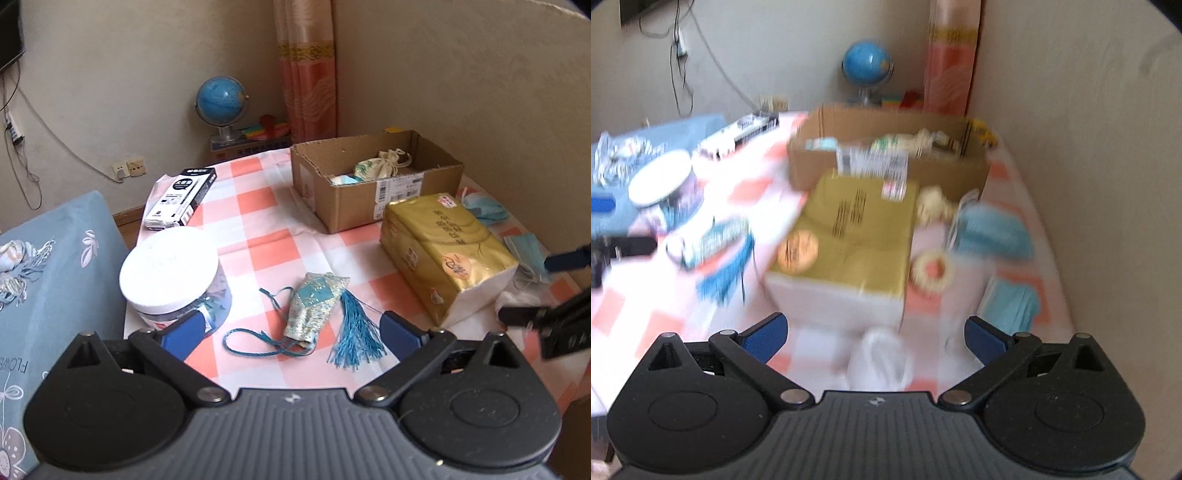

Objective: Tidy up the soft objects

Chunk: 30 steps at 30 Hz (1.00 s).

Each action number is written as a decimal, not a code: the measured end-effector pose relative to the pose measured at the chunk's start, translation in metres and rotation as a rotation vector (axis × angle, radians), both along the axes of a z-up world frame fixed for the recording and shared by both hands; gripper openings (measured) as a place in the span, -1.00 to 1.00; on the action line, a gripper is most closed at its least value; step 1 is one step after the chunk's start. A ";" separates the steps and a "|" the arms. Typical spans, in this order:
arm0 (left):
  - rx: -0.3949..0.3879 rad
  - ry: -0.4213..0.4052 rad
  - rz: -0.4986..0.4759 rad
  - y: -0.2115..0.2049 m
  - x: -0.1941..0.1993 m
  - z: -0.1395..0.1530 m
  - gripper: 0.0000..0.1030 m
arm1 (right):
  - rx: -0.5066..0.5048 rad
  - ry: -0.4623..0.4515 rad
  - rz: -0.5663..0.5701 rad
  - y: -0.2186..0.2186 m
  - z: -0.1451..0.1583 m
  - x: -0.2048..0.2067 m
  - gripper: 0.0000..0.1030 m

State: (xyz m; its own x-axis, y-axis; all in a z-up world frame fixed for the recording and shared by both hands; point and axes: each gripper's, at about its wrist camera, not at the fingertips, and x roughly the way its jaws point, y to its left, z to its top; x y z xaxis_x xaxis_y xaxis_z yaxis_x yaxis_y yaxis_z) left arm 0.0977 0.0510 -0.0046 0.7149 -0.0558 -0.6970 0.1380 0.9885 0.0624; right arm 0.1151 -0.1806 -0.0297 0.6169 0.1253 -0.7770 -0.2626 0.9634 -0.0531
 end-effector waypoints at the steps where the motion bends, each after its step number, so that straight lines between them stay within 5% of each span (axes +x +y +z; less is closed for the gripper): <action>1: 0.010 0.002 -0.009 -0.002 0.001 -0.001 0.95 | -0.006 0.017 -0.002 0.000 -0.006 -0.001 1.00; 9: 0.028 -0.025 -0.075 -0.010 0.011 -0.015 0.94 | -0.017 0.056 0.014 0.003 -0.031 -0.003 1.00; 14: 0.031 0.006 -0.072 -0.014 0.032 -0.030 0.61 | -0.037 0.058 0.018 0.000 -0.040 -0.001 1.00; 30: -0.043 0.118 -0.045 -0.012 0.075 -0.067 0.06 | -0.014 0.066 0.050 -0.004 -0.046 0.001 1.00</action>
